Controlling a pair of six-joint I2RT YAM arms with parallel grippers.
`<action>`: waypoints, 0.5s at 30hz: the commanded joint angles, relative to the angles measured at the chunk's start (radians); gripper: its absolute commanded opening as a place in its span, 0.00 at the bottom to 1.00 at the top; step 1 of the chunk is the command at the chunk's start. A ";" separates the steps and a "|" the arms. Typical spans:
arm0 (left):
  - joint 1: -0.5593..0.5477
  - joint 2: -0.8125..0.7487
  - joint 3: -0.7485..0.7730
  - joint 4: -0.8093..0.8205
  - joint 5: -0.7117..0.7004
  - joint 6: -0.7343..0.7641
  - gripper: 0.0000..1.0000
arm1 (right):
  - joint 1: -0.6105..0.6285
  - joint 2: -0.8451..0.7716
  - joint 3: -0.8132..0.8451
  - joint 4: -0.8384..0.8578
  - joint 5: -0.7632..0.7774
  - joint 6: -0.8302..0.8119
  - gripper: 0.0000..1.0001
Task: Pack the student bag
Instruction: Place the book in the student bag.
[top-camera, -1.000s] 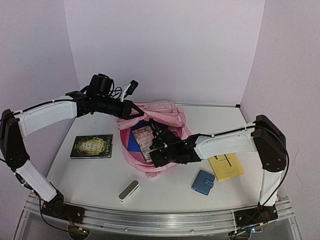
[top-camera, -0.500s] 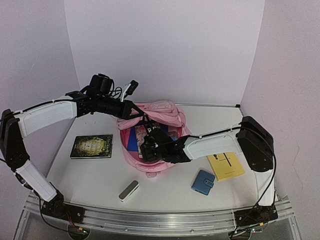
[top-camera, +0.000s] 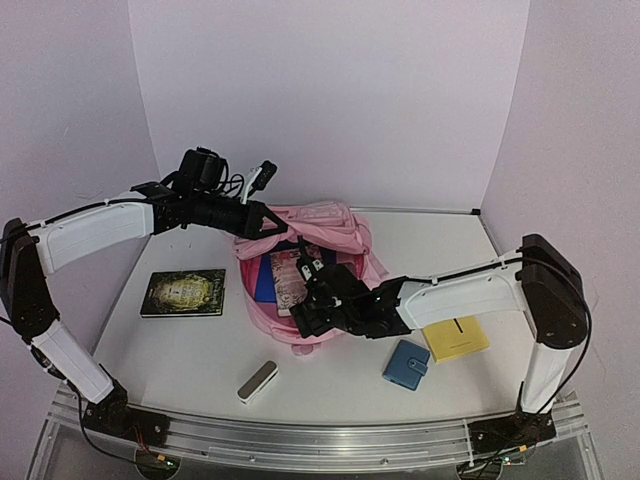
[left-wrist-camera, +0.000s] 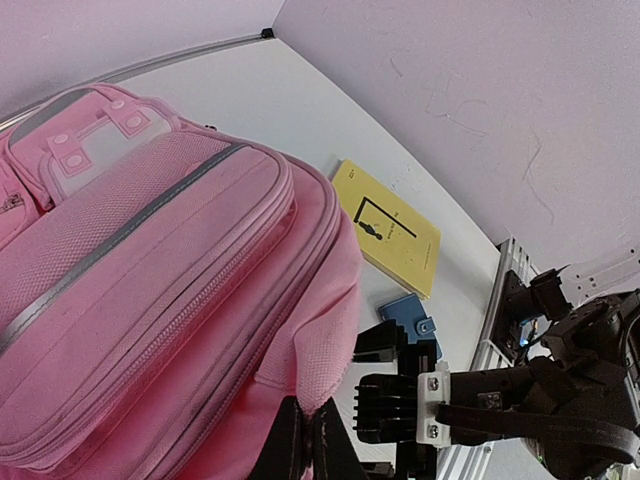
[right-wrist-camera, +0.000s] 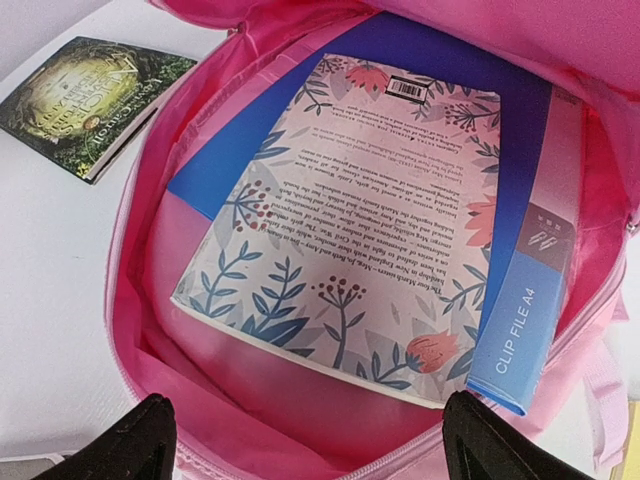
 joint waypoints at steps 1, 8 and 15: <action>-0.001 -0.071 0.033 0.046 0.021 0.006 0.00 | -0.003 0.049 0.056 0.002 0.033 -0.051 0.91; -0.001 -0.071 0.034 0.043 0.021 0.011 0.00 | -0.005 0.151 0.152 -0.006 0.129 -0.049 0.87; -0.001 -0.073 0.034 0.043 0.023 0.013 0.00 | -0.019 0.252 0.249 -0.006 0.202 0.010 0.80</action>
